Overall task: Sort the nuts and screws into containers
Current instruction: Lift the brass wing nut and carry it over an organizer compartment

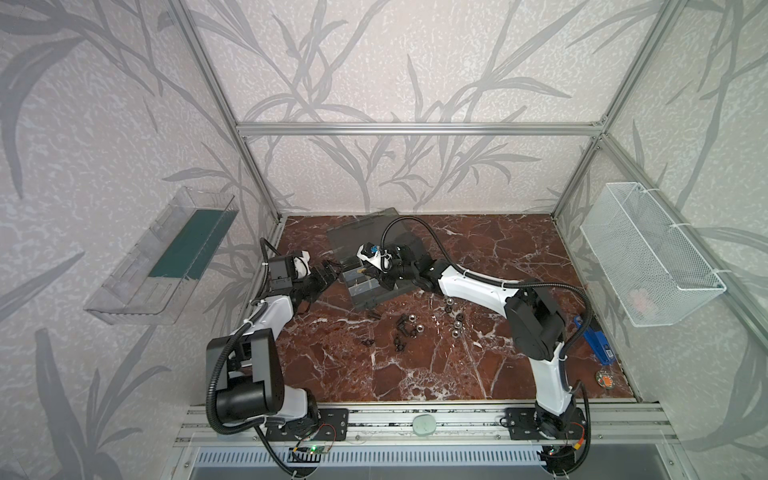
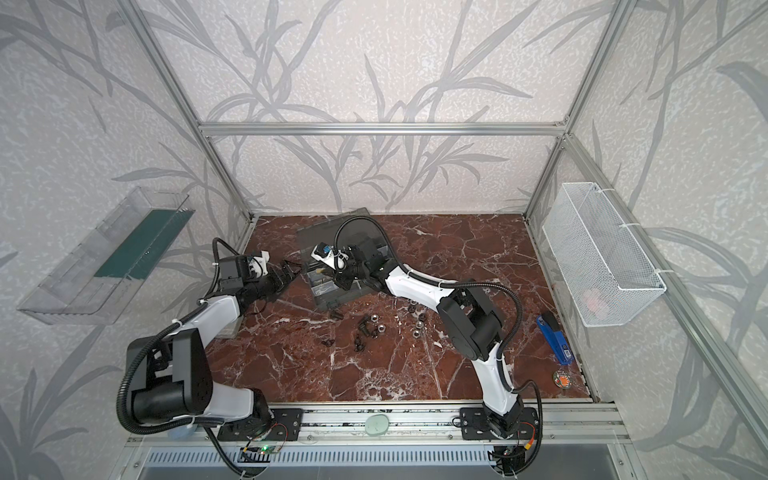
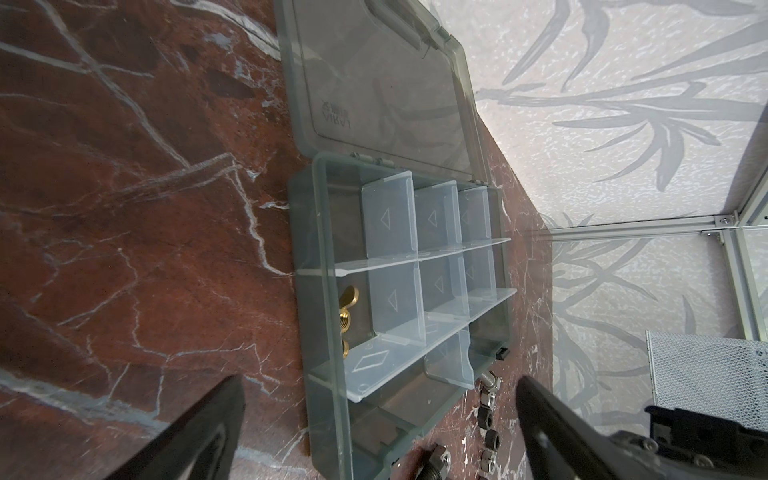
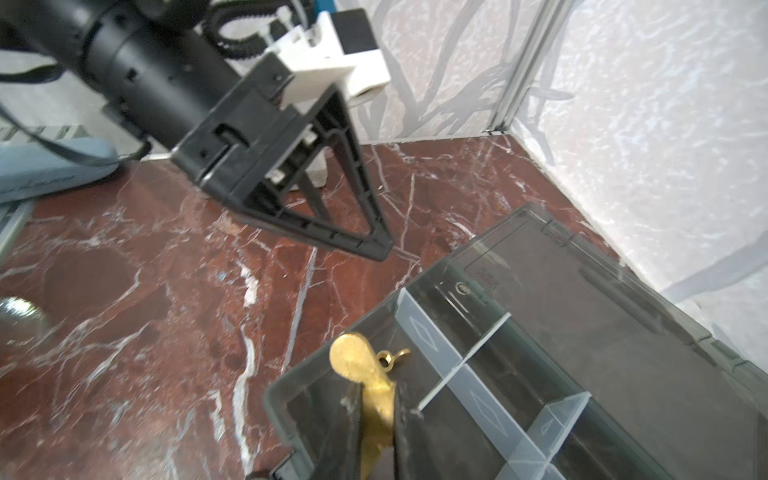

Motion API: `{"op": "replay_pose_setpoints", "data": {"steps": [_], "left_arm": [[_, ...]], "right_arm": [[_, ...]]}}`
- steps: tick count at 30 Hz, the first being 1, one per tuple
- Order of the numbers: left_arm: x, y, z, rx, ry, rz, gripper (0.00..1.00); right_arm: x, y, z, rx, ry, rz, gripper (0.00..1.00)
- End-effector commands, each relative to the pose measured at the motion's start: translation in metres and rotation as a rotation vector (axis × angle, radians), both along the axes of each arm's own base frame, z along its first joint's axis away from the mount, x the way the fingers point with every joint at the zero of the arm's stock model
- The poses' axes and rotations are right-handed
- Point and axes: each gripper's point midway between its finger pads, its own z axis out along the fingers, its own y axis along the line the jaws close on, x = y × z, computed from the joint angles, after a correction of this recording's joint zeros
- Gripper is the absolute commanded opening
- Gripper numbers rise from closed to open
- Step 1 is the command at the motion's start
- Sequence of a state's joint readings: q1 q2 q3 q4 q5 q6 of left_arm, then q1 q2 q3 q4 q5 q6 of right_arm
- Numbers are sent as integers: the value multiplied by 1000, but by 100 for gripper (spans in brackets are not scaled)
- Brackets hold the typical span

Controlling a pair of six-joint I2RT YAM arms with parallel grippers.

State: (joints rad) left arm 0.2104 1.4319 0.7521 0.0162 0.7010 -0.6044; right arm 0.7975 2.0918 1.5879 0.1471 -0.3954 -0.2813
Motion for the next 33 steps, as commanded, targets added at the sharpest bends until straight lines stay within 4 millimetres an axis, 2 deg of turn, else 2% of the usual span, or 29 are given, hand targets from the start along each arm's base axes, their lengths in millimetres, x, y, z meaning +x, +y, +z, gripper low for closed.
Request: {"op": "replay_pose_setpoints", "data": {"steps": [1,7,15,21,33], "left_arm": [[1,-2,4,-5,-20,-3,99],[5,-4,9,-32,-42,-5,99],[7,-7,14,-71,-63,-8,99],[8,-6,14,-76,-70,-4,99],[6,-7,13,-80,-75,-7,99]], "right_arm": [[26,14,14,128,15,-95,0],[44,26,-1,175,63,-150,0],[52,37,-28,134,125,-171,0],[51,41,-51,57,150,-174,0],[43,43,-72,-46,200,-157,0]]}}
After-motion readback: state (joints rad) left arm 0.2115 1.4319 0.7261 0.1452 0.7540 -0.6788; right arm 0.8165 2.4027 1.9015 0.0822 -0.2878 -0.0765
